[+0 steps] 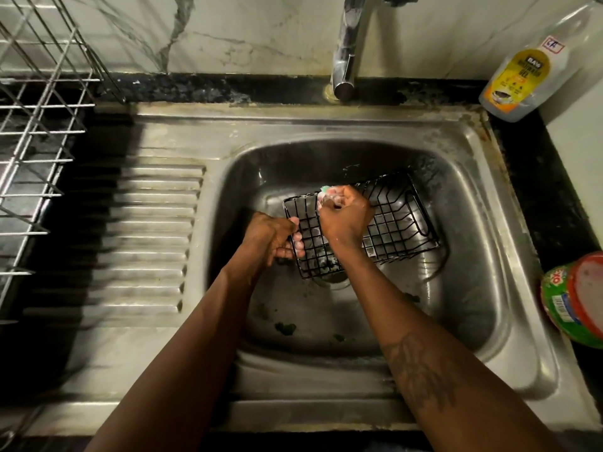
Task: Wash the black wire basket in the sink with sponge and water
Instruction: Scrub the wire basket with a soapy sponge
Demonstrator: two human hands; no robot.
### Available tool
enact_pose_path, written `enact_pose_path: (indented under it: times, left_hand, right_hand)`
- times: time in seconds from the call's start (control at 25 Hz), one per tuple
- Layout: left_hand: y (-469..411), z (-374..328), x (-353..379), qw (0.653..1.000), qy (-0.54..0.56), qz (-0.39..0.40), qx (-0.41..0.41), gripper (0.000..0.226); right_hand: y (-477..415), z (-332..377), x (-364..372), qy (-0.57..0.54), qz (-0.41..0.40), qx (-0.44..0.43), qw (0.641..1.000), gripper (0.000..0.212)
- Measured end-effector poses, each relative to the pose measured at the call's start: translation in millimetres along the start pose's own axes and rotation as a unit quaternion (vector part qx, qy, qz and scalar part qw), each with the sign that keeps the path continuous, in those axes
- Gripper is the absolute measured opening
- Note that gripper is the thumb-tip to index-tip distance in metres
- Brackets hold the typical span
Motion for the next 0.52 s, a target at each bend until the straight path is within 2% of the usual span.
enact_pose_path:
  times: [0.08,0.12,0.24,0.32,0.4,0.52]
  left_hand:
    - [-2,-1,-3,1.0,-0.003,-0.006,0.002,0.012]
    - [-4,0,-3,1.0,-0.001,-0.008,0.001,0.011]
    - [-3,2,1,1.0,-0.001,0.0,-0.006,0.01]
    - [0,1,2,1.0,-0.004,0.001,-0.007,0.012]
    - [-1,1,0,1.0,-0.004,-0.003,-0.008,0.013]
    - [-1,1,-2,1.0,0.0,-0.006,-0.007,0.015]
  right_hand:
    - [1,-2,2,-0.018,0.008,0.007,1.0,0.016]
    - [2,-10,4,-0.026,0.012,0.04,0.999,0.016]
    - [15,-47,12,-0.087,-0.012,0.226,0.97,0.014]
    - [23,-61,22,-0.115,-0.012,0.306,0.945,0.012]
    - [24,-55,28,-0.163,-0.031,0.322,0.932,0.019]
    - [21,-44,22,-0.199,-0.059,0.293,0.933,0.023]
Point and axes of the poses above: each hand's wrist, its own y-axis away from the middle knuckle, its own x-axis out of the palm, z = x × y, the point moved 9 cm from there along -y, towards the middle knuckle, and after that the axes turned 8 degrees about -x, right-handed, at the moved point
